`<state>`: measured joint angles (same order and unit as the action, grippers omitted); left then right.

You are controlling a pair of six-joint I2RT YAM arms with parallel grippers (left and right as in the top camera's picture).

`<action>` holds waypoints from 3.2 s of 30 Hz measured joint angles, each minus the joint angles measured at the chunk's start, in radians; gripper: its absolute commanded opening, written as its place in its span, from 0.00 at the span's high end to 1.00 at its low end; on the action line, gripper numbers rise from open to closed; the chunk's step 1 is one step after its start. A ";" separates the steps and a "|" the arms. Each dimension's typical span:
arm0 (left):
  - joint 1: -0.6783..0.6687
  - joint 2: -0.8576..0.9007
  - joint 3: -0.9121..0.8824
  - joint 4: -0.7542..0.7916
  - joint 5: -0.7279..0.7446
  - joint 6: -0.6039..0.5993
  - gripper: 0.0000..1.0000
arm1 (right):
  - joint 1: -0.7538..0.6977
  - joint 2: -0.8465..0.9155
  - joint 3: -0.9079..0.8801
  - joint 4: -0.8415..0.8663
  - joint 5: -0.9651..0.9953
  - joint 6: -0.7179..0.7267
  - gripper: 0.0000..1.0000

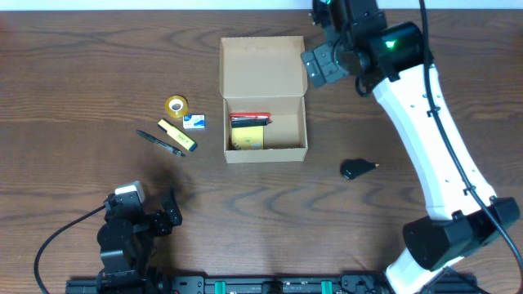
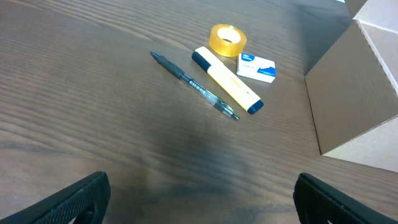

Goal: Pack container
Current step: 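Raise the right gripper out of the box and move it back right, then move the left gripper forward toward the clear tape roll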

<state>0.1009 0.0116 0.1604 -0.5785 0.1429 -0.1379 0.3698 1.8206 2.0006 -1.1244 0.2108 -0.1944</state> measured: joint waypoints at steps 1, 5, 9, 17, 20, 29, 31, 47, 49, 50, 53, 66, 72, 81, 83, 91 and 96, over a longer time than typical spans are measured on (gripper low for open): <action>0.000 0.000 0.000 0.000 0.000 0.000 0.05 | -0.008 0.000 0.000 0.020 -0.014 -0.062 0.01; 0.000 0.000 0.000 0.000 0.000 0.000 0.05 | -0.058 0.000 0.000 0.035 -0.080 -0.244 0.01; 0.000 0.000 0.000 0.000 0.000 0.000 0.05 | -0.106 0.000 0.000 -0.042 -0.137 -0.345 0.01; 0.000 0.000 0.000 0.000 0.000 0.000 0.05 | -0.148 0.000 0.000 -0.111 -0.236 -0.459 0.06; 0.000 0.000 0.000 0.000 0.000 0.000 0.05 | -0.148 0.000 0.000 -0.106 -0.255 -0.472 0.08; 0.000 0.000 0.000 0.000 0.000 0.000 0.05 | -0.145 0.000 0.000 -0.114 -0.368 -0.481 0.08; 0.000 0.000 0.000 0.000 0.000 0.000 0.05 | -0.131 0.000 0.000 -0.091 -0.420 -0.474 0.06; 0.000 0.000 0.000 0.000 0.000 0.000 0.05 | 0.163 0.002 0.000 -0.021 -0.346 -0.269 0.01; 0.000 0.000 0.000 0.000 0.000 0.000 0.05 | 0.150 0.002 0.000 -0.023 -0.337 -0.258 0.01; 0.000 0.000 0.000 0.000 0.000 0.000 0.05 | 0.144 0.002 0.000 -0.026 -0.332 -0.257 0.01; 0.000 0.000 0.000 0.000 0.000 0.000 0.05 | 0.121 0.002 0.000 -0.045 -0.323 -0.254 0.01; 0.000 0.000 0.002 0.046 0.139 -0.361 0.04 | 0.037 0.002 0.000 -0.141 -0.333 -0.250 0.01; 0.000 0.008 0.030 0.240 0.300 -0.433 0.04 | -0.001 -0.002 0.000 -0.168 -0.340 -0.252 0.01; 0.000 0.395 0.479 -0.009 0.246 -0.182 0.04 | -0.019 -0.010 0.000 -0.243 -0.408 -0.251 0.04; 0.000 0.505 0.564 -0.038 0.218 -0.120 0.04 | -0.019 -0.020 0.000 -0.250 -0.414 -0.249 0.01; 0.000 0.968 0.848 -0.042 0.123 0.061 0.04 | -0.064 -0.183 -0.016 -0.274 -0.448 -0.239 0.01; -0.006 1.208 0.982 -0.027 0.082 0.092 0.04 | -0.072 -0.313 -0.150 -0.224 -0.474 -0.238 0.01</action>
<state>0.0944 1.2194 1.1423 -0.6060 0.2249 -0.0463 0.2974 1.5074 1.8507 -1.3479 -0.2630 -0.4328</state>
